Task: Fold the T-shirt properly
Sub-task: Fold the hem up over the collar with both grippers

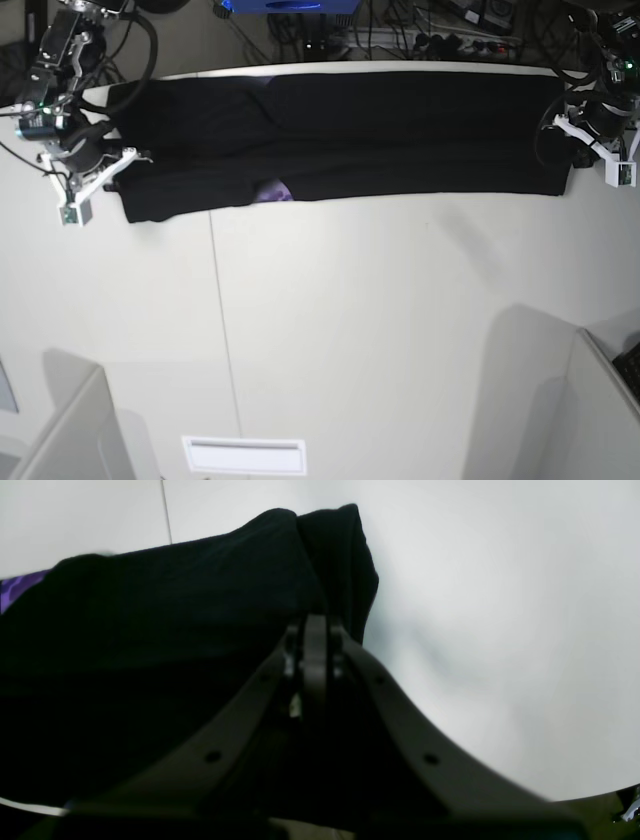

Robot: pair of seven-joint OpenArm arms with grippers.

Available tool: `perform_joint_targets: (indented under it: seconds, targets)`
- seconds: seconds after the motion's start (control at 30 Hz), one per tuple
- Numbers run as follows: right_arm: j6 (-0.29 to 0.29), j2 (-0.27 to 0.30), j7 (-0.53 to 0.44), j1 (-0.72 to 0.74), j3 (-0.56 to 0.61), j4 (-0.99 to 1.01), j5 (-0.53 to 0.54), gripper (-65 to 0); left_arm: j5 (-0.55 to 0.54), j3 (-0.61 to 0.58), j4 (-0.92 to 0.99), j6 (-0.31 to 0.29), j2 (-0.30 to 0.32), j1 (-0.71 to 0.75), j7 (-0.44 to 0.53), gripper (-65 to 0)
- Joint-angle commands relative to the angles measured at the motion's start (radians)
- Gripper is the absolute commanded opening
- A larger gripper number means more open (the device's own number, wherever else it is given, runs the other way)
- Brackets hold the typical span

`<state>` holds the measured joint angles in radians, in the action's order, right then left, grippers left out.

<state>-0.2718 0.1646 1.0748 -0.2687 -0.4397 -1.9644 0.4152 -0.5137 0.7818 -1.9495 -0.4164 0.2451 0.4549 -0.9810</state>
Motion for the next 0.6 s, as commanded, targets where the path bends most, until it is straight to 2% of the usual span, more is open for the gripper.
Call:
perform_joint_targets:
  seconds: [0.0, 0.13, 0.57]
  targets:
    - [-0.002, 0.013, -0.017, -0.005, -0.009, -0.026, 0.001, -65.0, 0.002, 0.008, -0.018, 0.007, 0.020, 0.011, 0.020, -65.0]
    - [-0.002, -0.012, -0.017, -0.051, -0.008, -0.034, 0.001, -65.0, 0.011, 0.009, -0.018, 0.007, 0.021, 0.026, 0.018, -65.0]
    - [-0.002, -0.015, -0.017, -0.090, -0.003, -0.028, -0.002, -65.0, 0.013, -0.002, -0.009, 0.007, 0.015, 0.069, 0.017, -65.0]
